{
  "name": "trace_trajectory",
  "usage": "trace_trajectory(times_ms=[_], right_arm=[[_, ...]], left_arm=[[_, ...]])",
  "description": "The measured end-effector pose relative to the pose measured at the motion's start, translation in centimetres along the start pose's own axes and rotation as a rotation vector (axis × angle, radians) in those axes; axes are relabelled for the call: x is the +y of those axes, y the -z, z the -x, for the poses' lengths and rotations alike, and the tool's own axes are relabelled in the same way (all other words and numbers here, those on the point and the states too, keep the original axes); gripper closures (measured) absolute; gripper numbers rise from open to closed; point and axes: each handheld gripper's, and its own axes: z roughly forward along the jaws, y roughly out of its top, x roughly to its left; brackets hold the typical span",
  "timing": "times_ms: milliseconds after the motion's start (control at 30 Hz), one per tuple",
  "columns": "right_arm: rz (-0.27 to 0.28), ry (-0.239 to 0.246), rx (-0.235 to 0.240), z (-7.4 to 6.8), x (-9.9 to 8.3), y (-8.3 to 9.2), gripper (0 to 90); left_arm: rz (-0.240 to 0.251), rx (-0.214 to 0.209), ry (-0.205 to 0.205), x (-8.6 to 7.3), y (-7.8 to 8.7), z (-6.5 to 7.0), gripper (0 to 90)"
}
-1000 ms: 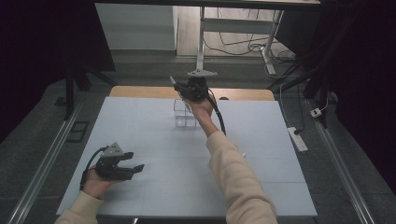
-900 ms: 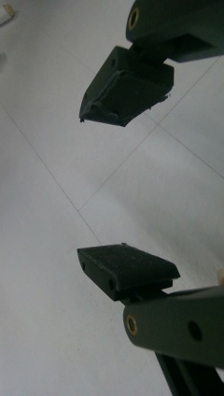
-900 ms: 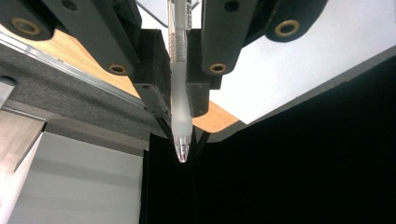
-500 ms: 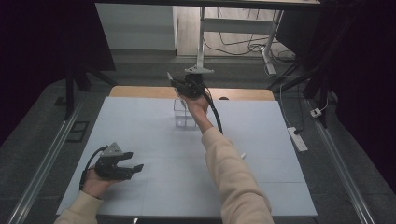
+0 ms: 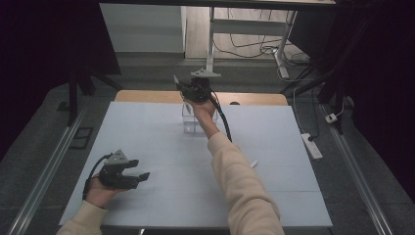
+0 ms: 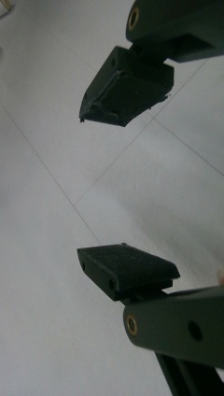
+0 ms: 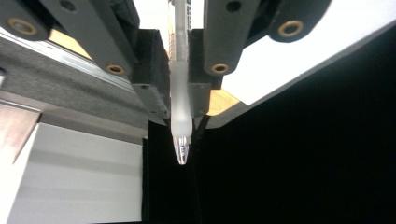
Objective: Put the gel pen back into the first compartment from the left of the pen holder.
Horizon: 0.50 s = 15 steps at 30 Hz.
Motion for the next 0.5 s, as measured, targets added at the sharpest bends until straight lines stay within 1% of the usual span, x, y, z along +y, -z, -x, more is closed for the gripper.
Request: trace_trajectory(times_ms=[33, 67, 133, 300, 367, 500], right_arm=[[-0.009, 0.008, -0.015, 0.0, 0.0, 0.0, 62.7], [-0.016, 0.015, -0.029, 0.0, -0.1, 0.1, 60.6], [-0.025, 0.015, -0.027, 0.0, 0.0, 0.3, 58.1], [-0.047, 0.014, -0.014, 0.0, 0.2, 0.9, 56.5], [-0.057, 0.021, -0.013, -0.1, 0.2, 1.2, 56.3], [-0.064, 0.029, 0.009, -0.2, 0.1, 1.8, 56.1]], left_arm=[[0.000, 0.000, 0.001, 0.0, 0.0, 0.0, 29.3], [0.001, 0.000, -0.001, 0.0, 0.0, 0.0, 29.3], [0.002, 0.000, -0.001, 0.0, 0.0, -0.1, 29.3], [0.001, 0.004, -0.002, 0.0, 0.0, 0.0, 29.3], [0.002, 0.004, -0.003, 0.0, 0.0, 0.0, 29.3], [0.003, 0.004, -0.003, 0.1, 0.1, 0.0, 29.3]])
